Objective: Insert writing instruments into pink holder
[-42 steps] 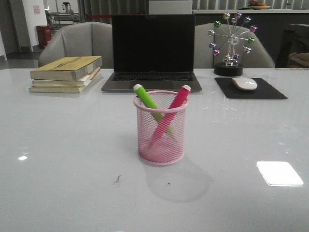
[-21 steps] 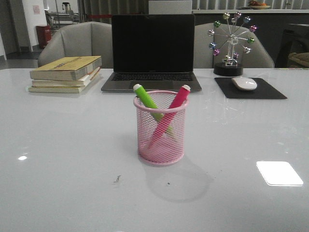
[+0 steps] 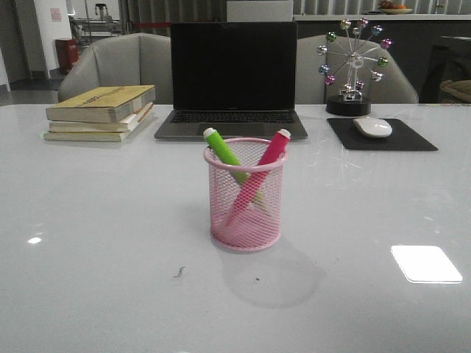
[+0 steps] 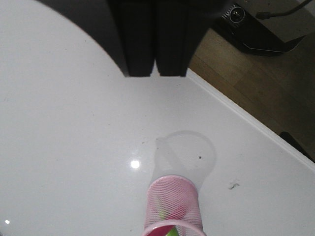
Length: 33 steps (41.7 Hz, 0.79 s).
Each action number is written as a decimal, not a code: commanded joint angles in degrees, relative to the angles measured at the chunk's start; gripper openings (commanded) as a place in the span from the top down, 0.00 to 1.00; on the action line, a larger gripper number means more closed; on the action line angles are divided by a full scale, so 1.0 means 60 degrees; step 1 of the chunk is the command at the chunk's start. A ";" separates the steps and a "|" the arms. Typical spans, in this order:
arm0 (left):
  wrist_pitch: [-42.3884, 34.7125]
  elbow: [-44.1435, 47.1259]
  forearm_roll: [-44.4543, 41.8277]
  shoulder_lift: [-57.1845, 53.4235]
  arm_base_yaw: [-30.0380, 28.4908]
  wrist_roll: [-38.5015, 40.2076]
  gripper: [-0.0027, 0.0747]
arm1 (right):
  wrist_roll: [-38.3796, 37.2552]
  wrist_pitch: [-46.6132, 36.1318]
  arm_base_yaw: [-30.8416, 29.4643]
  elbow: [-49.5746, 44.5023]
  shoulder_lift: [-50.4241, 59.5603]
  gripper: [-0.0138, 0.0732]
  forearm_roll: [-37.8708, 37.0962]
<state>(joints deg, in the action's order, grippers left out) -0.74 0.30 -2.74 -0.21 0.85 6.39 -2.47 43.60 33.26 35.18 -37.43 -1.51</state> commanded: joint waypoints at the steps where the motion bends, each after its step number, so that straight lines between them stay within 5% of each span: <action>1: -0.0882 0.0036 0.0090 -0.0213 -0.0001 -0.0346 0.85 | 0.0085 -0.0570 -0.0029 0.0266 0.0019 0.78 -0.0090; 33: -0.0882 0.0036 0.0120 -0.0213 0.0380 -0.1001 0.85 | 0.0085 -0.0570 -0.0029 0.0266 0.0019 0.78 -0.0090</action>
<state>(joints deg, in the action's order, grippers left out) -0.79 0.30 -2.61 -0.21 2.70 0.00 -2.47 43.60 33.26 35.18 -37.43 -1.51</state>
